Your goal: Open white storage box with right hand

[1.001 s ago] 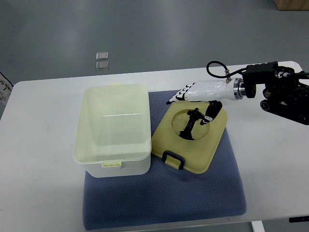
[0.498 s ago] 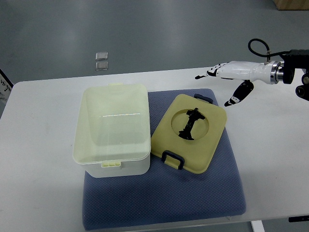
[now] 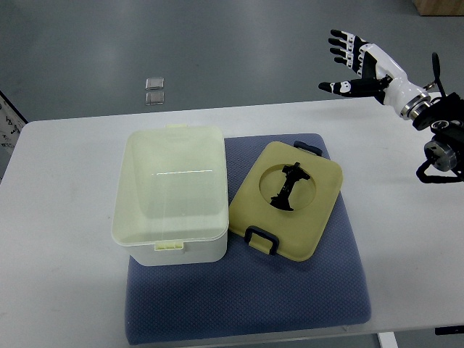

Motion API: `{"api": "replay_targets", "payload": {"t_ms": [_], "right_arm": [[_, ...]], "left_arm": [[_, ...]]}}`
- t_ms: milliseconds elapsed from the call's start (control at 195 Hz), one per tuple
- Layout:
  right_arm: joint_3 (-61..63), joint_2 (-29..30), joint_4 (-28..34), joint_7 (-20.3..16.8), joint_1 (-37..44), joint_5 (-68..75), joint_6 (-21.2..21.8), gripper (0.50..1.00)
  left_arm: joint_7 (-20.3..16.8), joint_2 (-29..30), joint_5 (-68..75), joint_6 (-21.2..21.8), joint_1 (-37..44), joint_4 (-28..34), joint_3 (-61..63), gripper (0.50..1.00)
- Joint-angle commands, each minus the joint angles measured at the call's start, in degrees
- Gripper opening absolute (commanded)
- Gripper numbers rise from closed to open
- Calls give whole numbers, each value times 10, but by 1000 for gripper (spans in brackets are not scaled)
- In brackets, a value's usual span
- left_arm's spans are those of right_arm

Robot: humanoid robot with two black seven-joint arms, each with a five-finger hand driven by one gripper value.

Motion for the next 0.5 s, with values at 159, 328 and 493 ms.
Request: {"api": "replay_targets", "payload": {"t_ms": [159,328,493], "right_arm": [[16,56,-22,-67,-50,119,-1,934],[46,75,-23,-67,-60,118,-6,934],[67,85,-23,-66,-66,118,-35,934]], "left_arm": [[0,0,0,0,0,0,0,1000],[0,0,0,-1,0,0,0,1000],[0,0,0,0,0,0,0,1000]]}}
